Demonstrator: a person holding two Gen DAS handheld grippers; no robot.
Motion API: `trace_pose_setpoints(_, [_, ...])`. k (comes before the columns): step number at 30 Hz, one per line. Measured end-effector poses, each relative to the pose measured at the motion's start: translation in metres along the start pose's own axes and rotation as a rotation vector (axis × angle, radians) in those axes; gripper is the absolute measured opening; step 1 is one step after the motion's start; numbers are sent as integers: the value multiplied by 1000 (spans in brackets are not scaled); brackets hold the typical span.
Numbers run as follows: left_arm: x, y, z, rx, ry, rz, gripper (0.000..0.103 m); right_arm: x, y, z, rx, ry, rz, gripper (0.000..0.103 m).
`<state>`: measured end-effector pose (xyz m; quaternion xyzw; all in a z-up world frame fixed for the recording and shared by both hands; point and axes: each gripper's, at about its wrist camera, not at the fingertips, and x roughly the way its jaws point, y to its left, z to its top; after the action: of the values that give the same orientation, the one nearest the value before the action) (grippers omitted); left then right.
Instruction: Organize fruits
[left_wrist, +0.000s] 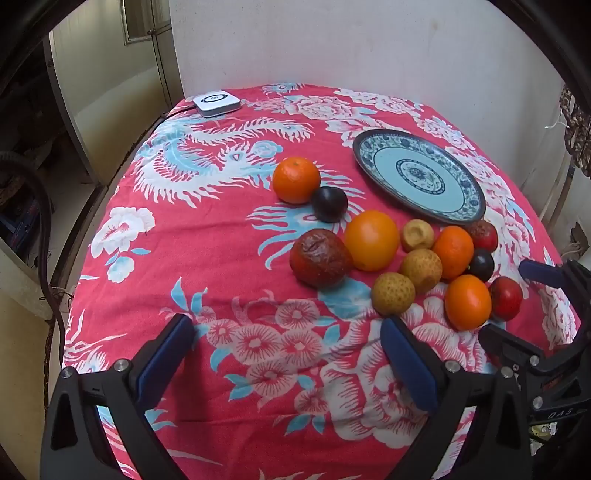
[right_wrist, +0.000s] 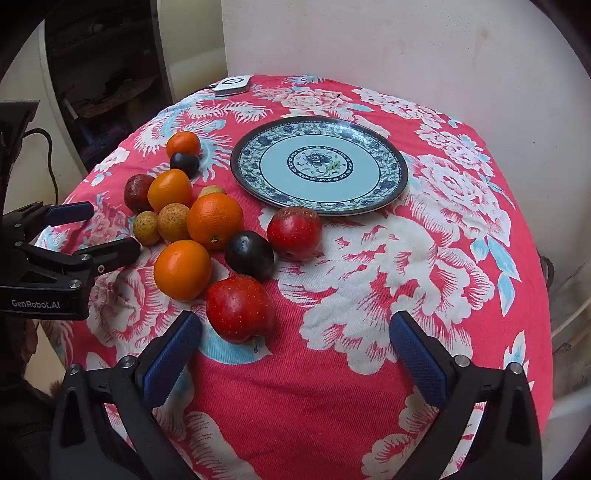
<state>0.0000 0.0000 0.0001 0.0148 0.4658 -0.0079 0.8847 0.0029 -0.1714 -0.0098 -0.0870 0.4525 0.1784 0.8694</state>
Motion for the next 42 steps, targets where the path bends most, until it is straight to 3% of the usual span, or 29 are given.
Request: trace_pose_setpoints(42, [0,0,0,0,-5,0,103,0,0,0,0,15,1,103])
